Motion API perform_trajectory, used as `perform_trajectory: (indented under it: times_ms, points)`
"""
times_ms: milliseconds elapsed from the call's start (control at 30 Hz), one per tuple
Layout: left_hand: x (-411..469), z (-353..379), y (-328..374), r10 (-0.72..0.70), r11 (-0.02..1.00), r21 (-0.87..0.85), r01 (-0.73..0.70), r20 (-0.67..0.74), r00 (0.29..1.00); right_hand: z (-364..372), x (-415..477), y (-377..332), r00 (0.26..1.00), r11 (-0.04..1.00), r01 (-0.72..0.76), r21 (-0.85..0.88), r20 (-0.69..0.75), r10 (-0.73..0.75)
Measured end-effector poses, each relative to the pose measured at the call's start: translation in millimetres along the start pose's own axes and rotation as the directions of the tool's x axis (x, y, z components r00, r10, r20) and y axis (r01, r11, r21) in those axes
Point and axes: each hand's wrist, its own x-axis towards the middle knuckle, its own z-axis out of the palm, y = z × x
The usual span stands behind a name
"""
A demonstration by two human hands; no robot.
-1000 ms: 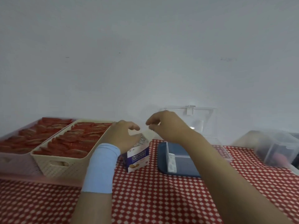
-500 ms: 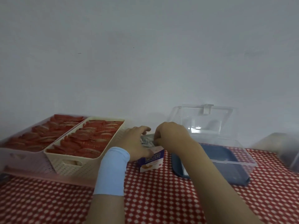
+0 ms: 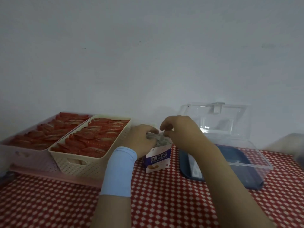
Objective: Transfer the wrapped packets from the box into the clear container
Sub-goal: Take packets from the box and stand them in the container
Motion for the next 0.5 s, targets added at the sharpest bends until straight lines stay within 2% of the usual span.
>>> perform_trajectory:
  times_ms: [67, 100, 233, 333, 400, 500]
  points:
    - [-1.9, -0.3, 3.5, 0.008, 1.000, -0.007, -0.008, 0.005, 1.000, -2.7, -1.7, 5.6, 0.999, 0.996, -0.022, 0.086, -0.047, 0.026]
    - [-2.5, -0.5, 5.3, 0.005, 1.000, -0.006, -0.005, 0.007, 1.000, -2.2, -2.5, 7.5, 0.999, 0.997, -0.032, 0.075, -0.035, 0.034]
    - [-4.8, -1.7, 9.3, -0.003, 0.999, 0.035, 0.004, -0.009, 1.000, 3.3, -2.4, 7.3, 0.991, 0.992, -0.057, -0.113, 0.114, 0.070]
    - [-5.7, -1.8, 10.5, -0.015, 0.999, 0.031, 0.015, -0.006, 1.000, 6.0, -0.5, 5.7, 0.981, 0.977, -0.063, -0.204, 0.169, 0.098]
    - [-5.3, -0.9, 10.3, -0.023, 0.999, 0.038, 0.023, -0.004, 1.000, 6.6, 0.8, 4.1, 0.984, 0.971, -0.043, -0.236, 0.160, 0.082]
    - [-5.0, 1.3, 10.4, -0.015, 1.000, 0.011, 0.015, -0.019, 1.000, 3.5, 2.4, 3.8, 0.993, 0.987, -0.015, -0.161, 0.111, 0.033]
